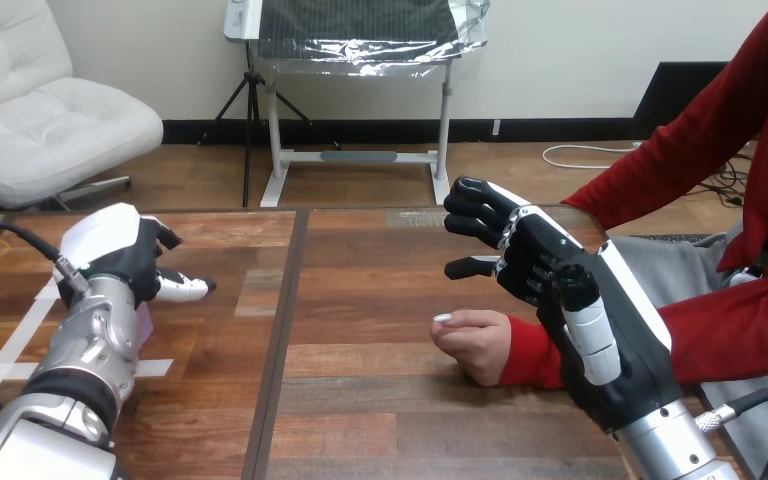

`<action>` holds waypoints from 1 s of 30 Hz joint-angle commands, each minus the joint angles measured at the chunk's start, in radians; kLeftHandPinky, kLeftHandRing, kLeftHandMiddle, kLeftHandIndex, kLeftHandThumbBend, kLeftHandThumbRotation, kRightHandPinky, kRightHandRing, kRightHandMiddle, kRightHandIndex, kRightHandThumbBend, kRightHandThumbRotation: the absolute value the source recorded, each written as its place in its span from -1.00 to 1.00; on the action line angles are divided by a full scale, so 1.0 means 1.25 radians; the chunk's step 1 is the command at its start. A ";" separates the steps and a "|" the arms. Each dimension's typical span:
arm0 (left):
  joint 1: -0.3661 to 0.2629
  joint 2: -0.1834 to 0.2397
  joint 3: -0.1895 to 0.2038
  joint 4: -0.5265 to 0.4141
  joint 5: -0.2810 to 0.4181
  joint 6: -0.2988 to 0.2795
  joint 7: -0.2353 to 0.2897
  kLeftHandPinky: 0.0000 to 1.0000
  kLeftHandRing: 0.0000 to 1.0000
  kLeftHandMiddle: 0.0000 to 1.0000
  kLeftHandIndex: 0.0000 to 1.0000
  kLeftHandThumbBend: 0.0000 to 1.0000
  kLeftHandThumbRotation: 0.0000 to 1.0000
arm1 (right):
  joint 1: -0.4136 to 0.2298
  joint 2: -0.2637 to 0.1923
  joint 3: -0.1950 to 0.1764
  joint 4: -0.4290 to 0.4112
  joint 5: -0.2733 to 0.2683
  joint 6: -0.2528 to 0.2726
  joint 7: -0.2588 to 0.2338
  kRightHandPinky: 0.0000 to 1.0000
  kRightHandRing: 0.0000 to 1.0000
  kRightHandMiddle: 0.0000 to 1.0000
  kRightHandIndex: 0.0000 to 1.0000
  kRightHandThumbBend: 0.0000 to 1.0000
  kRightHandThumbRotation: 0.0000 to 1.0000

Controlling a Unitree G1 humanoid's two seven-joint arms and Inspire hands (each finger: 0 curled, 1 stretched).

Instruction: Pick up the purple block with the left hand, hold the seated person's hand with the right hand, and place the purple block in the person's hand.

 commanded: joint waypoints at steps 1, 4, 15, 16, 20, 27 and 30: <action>-0.057 0.004 -0.035 -0.011 0.034 0.017 -0.019 0.50 0.62 0.66 0.62 0.34 -0.23 | -0.029 -0.002 -0.004 -0.016 0.012 0.007 -0.002 0.39 0.73 0.75 0.73 0.85 1.00; -0.059 0.005 -0.053 -0.007 0.052 0.034 -0.036 0.59 0.68 0.71 0.67 0.32 -0.10 | -0.030 -0.002 -0.004 -0.015 0.011 0.005 -0.001 0.39 0.73 0.75 0.73 0.85 1.00; -0.057 0.007 -0.059 -0.004 0.060 0.065 -0.070 0.76 0.86 0.88 0.81 0.33 0.19 | -0.028 -0.004 -0.004 -0.015 0.015 0.000 0.004 0.39 0.73 0.75 0.74 0.83 1.00; -0.055 0.007 -0.059 -0.004 0.059 0.066 -0.071 0.76 0.86 0.88 0.82 0.33 0.20 | -0.028 -0.004 -0.004 -0.016 0.015 0.001 0.004 0.39 0.73 0.76 0.74 0.83 1.00; -0.052 0.010 -0.060 -0.003 0.060 0.070 -0.077 0.75 0.87 0.89 0.83 0.33 0.19 | -0.026 -0.005 -0.004 -0.020 0.012 0.005 0.001 0.39 0.74 0.76 0.74 0.84 1.00; -0.047 0.012 -0.063 -0.001 0.062 0.083 -0.087 0.77 0.89 0.92 0.85 0.34 0.22 | -0.024 -0.006 -0.004 -0.024 0.014 0.007 0.002 0.39 0.74 0.76 0.74 0.85 1.00; -0.045 0.013 -0.066 0.000 0.065 0.087 -0.086 0.77 0.89 0.92 0.85 0.34 0.23 | -0.024 -0.007 -0.005 -0.025 0.014 0.009 0.002 0.40 0.74 0.76 0.74 0.86 1.00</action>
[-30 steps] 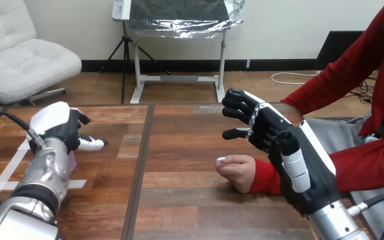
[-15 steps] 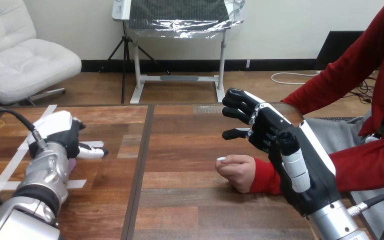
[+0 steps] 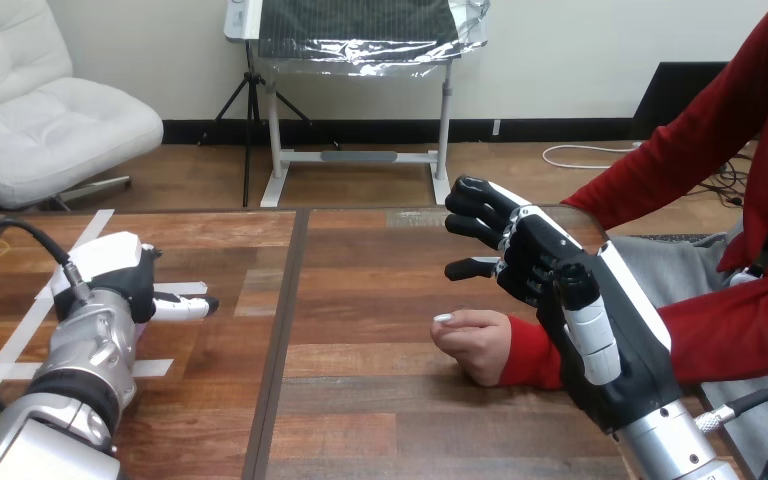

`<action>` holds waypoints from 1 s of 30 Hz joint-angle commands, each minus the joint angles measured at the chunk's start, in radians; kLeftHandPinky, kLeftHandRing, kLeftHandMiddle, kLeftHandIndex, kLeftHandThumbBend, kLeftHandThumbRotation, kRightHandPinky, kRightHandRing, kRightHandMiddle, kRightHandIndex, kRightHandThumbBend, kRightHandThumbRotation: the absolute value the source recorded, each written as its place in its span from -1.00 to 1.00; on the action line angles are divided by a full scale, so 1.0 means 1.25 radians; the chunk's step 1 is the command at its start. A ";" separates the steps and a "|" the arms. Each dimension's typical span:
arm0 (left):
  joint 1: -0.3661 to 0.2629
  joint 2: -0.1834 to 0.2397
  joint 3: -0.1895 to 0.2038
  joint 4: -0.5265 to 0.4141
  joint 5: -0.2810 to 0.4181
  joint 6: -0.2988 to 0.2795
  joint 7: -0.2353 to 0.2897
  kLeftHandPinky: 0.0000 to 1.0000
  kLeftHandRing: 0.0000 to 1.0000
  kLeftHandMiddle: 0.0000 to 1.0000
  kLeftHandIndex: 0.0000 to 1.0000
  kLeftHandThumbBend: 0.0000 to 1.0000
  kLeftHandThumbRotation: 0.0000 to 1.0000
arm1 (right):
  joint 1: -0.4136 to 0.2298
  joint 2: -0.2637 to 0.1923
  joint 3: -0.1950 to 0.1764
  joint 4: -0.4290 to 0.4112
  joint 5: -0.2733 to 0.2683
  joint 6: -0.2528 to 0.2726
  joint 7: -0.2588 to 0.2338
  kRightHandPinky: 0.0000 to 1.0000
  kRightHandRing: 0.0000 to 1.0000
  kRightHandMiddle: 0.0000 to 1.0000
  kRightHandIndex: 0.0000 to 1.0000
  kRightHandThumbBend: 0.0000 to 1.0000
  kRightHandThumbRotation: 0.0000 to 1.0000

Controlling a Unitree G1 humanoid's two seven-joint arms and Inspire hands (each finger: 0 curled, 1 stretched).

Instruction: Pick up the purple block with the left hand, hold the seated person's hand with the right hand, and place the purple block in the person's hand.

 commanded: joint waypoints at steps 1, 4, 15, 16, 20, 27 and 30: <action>-0.043 0.013 -0.010 0.000 0.012 0.008 0.004 0.76 0.89 0.92 0.85 0.35 0.24 | -0.025 -0.006 -0.005 -0.024 0.011 0.001 0.001 0.40 0.74 0.76 0.74 0.87 1.00; -0.039 0.014 -0.009 0.001 0.012 0.008 0.007 0.77 0.89 0.93 0.86 0.36 0.23 | -0.025 -0.006 -0.005 -0.025 0.011 0.002 0.002 0.41 0.75 0.76 0.74 0.87 1.00; -0.032 0.018 -0.013 0.003 0.019 0.010 0.016 0.79 0.90 0.93 0.86 0.37 0.20 | -0.024 -0.005 -0.005 -0.025 0.012 0.003 0.001 0.43 0.74 0.75 0.73 0.85 1.00; -0.031 0.019 -0.014 0.003 0.021 0.010 0.017 0.79 0.91 0.93 0.86 0.37 0.20 | -0.024 -0.005 -0.004 -0.026 0.013 0.004 0.002 0.43 0.74 0.75 0.73 0.85 1.00; -0.031 0.019 -0.015 0.003 0.022 0.012 0.018 0.81 0.92 0.94 0.86 0.37 0.20 | -0.025 -0.006 -0.004 -0.026 0.014 0.007 0.003 0.43 0.74 0.75 0.74 0.85 1.00; -0.031 0.018 -0.011 0.004 0.018 0.018 0.022 0.83 0.93 0.94 0.87 0.38 0.20 | -0.027 -0.006 -0.005 -0.023 0.013 0.002 0.004 0.43 0.74 0.75 0.74 0.86 1.00; -0.030 0.019 -0.009 0.004 0.016 0.016 0.022 0.83 0.93 0.93 0.87 0.37 0.19 | -0.026 -0.006 -0.005 -0.024 0.013 0.004 0.003 0.43 0.74 0.75 0.73 0.86 1.00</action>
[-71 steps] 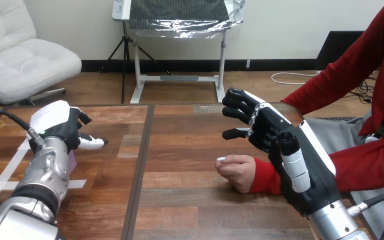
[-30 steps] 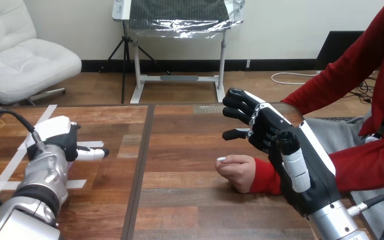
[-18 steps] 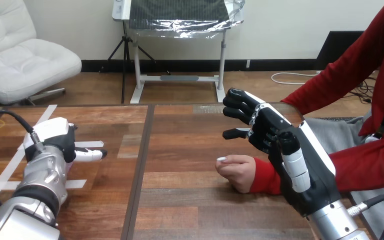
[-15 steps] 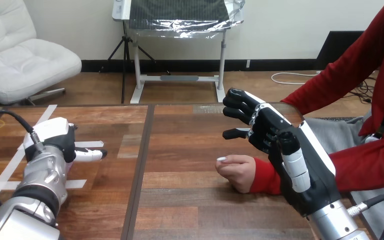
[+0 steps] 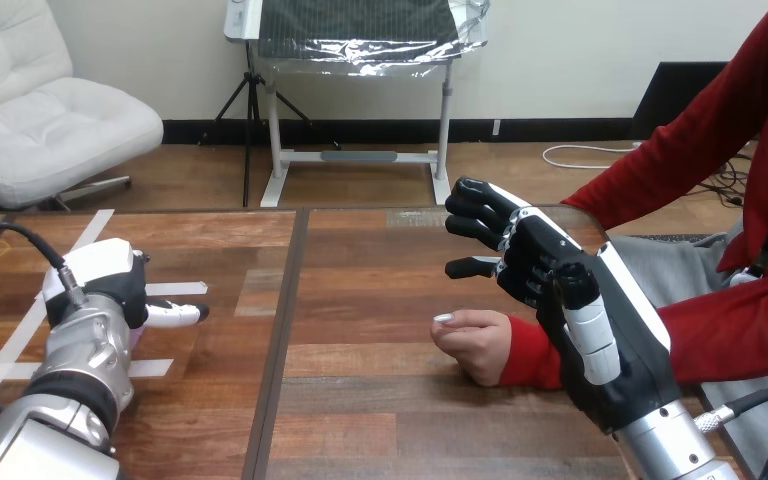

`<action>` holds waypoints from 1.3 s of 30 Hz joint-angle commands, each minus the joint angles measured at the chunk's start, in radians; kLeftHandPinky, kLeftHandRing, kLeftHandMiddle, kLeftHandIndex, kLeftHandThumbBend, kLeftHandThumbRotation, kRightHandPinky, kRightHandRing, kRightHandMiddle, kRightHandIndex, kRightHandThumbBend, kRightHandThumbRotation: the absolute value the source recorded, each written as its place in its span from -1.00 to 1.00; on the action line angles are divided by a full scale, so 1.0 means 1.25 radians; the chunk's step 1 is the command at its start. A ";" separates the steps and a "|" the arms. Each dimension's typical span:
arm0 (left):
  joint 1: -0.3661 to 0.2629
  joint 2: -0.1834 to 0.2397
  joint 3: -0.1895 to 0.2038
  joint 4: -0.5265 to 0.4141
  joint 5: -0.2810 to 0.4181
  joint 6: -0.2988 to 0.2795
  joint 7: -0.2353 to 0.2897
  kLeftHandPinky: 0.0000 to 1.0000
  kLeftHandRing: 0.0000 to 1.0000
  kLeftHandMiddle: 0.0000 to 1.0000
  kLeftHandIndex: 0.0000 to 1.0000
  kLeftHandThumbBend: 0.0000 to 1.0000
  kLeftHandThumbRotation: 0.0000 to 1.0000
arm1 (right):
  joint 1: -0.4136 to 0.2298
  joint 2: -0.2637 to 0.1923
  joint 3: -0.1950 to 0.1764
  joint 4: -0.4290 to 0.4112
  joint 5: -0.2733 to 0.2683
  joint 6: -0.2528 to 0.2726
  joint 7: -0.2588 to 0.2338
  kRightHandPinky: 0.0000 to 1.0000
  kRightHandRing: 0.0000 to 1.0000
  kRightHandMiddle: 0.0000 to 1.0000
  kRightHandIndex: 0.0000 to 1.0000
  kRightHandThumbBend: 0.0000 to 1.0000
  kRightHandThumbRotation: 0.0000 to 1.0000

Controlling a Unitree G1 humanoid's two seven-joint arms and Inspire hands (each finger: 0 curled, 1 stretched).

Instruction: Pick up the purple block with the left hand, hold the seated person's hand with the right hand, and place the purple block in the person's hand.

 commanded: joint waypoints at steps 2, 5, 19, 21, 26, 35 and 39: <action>-0.031 0.017 -0.005 -0.008 0.007 -0.003 0.020 0.83 0.92 0.93 0.86 0.37 0.18 | -0.026 -0.006 -0.005 -0.023 0.011 -0.003 0.003 0.42 0.74 0.75 0.73 0.86 1.00; -0.030 0.017 0.001 -0.008 0.001 -0.003 0.025 0.81 0.89 0.90 0.84 0.36 0.17 | -0.026 -0.006 -0.005 -0.024 0.008 -0.002 0.001 0.42 0.74 0.75 0.73 0.86 1.00; -0.033 0.014 0.028 -0.014 -0.030 -0.018 0.039 -0.16 0.08 0.22 0.31 0.30 0.00 | -0.026 -0.006 -0.005 -0.024 0.009 -0.001 0.002 0.42 0.74 0.75 0.74 0.86 1.00; -0.034 0.014 0.029 -0.014 -0.031 -0.018 0.039 -0.22 0.03 0.18 0.26 0.29 -0.01 | -0.027 -0.006 -0.005 -0.025 0.010 0.001 0.002 0.42 0.74 0.76 0.74 0.86 1.00; -0.035 0.013 0.035 -0.015 -0.036 -0.023 0.043 -0.28 -0.04 0.11 0.18 0.27 -0.02 | -0.027 -0.006 -0.004 -0.026 0.008 0.000 0.001 0.41 0.74 0.76 0.74 0.87 1.00; -0.032 0.013 0.042 -0.017 -0.043 -0.033 0.061 -0.36 -0.15 -0.02 0.00 0.26 -0.12 | -0.025 -0.006 -0.004 -0.026 0.004 -0.005 -0.001 0.42 0.74 0.76 0.74 0.87 1.00; -0.033 0.013 0.042 -0.016 -0.045 -0.035 0.062 -0.35 -0.15 -0.02 -0.03 0.26 -0.16 | -0.026 -0.004 -0.004 -0.026 0.005 -0.004 -0.001 0.42 0.74 0.75 0.74 0.87 1.00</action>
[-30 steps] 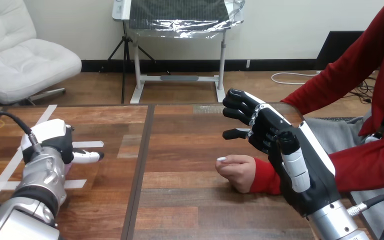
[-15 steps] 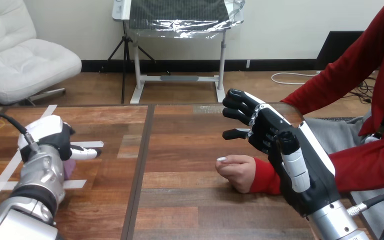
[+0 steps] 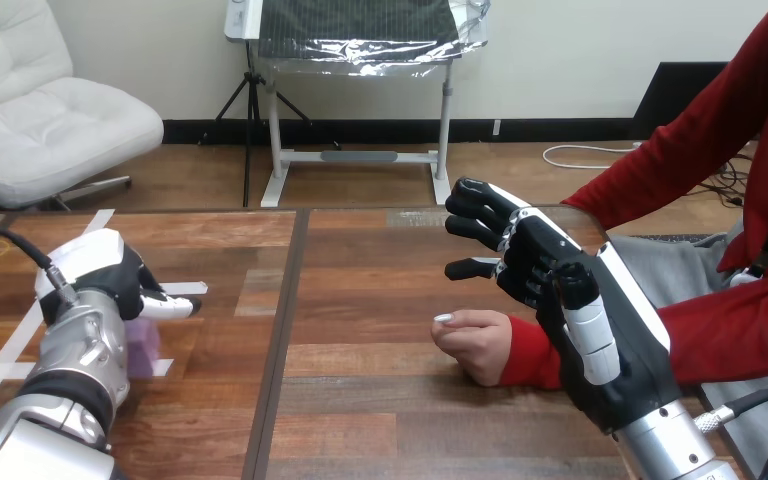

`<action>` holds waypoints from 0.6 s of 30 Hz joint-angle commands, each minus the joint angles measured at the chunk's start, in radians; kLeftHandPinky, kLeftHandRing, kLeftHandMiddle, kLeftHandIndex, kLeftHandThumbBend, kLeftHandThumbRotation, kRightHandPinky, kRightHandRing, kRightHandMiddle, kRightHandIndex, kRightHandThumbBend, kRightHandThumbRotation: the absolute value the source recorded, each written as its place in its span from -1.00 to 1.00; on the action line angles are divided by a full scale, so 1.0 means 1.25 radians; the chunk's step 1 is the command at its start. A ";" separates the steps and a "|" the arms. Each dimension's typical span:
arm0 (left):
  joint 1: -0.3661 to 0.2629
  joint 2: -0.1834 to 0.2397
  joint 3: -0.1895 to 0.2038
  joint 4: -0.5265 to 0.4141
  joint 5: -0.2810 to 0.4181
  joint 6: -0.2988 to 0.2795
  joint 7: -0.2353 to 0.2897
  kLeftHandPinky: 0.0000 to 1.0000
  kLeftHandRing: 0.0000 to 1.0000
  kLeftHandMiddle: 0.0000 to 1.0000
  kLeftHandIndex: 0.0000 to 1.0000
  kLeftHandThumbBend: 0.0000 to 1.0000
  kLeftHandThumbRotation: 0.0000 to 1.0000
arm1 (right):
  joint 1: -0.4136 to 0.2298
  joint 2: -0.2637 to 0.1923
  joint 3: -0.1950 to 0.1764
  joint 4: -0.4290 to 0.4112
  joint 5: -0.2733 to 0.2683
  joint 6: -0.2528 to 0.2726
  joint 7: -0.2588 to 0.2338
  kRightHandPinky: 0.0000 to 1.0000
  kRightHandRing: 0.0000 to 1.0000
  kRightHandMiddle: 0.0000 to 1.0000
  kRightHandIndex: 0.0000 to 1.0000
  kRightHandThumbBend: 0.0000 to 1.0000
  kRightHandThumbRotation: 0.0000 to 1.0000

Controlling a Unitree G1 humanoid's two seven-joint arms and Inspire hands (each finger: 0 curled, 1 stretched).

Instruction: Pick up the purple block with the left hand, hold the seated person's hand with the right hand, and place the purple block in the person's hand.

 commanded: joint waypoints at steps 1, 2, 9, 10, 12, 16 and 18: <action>-0.033 0.008 0.005 -0.016 -0.002 -0.014 0.021 -0.35 -0.15 -0.03 -0.03 0.26 -0.17 | -0.026 -0.004 -0.004 -0.025 0.005 -0.007 -0.001 0.42 0.74 0.75 0.73 0.87 1.00; -0.033 0.008 0.005 -0.016 -0.003 -0.013 0.021 -0.35 -0.15 -0.03 -0.03 0.26 -0.18 | -0.026 -0.004 -0.004 -0.025 0.005 -0.007 -0.001 0.42 0.73 0.75 0.73 0.87 1.00; -0.032 0.008 0.004 -0.015 -0.003 -0.018 0.029 -0.34 -0.13 0.00 0.05 0.27 -0.21 | -0.027 -0.005 -0.005 -0.024 0.006 -0.006 0.001 0.42 0.73 0.74 0.73 0.87 1.00; -0.032 0.008 0.004 -0.015 -0.003 -0.017 0.029 -0.33 -0.11 0.02 0.06 0.27 -0.22 | -0.027 -0.005 -0.005 -0.024 0.007 -0.005 0.001 0.42 0.73 0.74 0.73 0.87 1.00; -0.032 0.008 0.003 -0.016 -0.002 -0.017 0.030 -0.31 -0.08 0.06 0.10 0.27 -0.22 | -0.026 -0.005 -0.005 -0.025 0.007 -0.005 0.001 0.42 0.73 0.75 0.73 0.87 1.00; -0.033 0.008 0.005 -0.016 -0.004 -0.020 0.028 -0.30 -0.08 0.06 0.09 0.27 -0.23 | -0.026 -0.005 -0.005 -0.025 0.009 -0.004 0.002 0.42 0.74 0.75 0.73 0.87 1.00; -0.033 0.007 0.007 -0.016 -0.007 -0.021 0.027 -0.31 -0.09 0.04 0.06 0.27 -0.24 | -0.026 -0.005 -0.005 -0.025 0.011 -0.002 0.002 0.42 0.74 0.75 0.73 0.87 1.00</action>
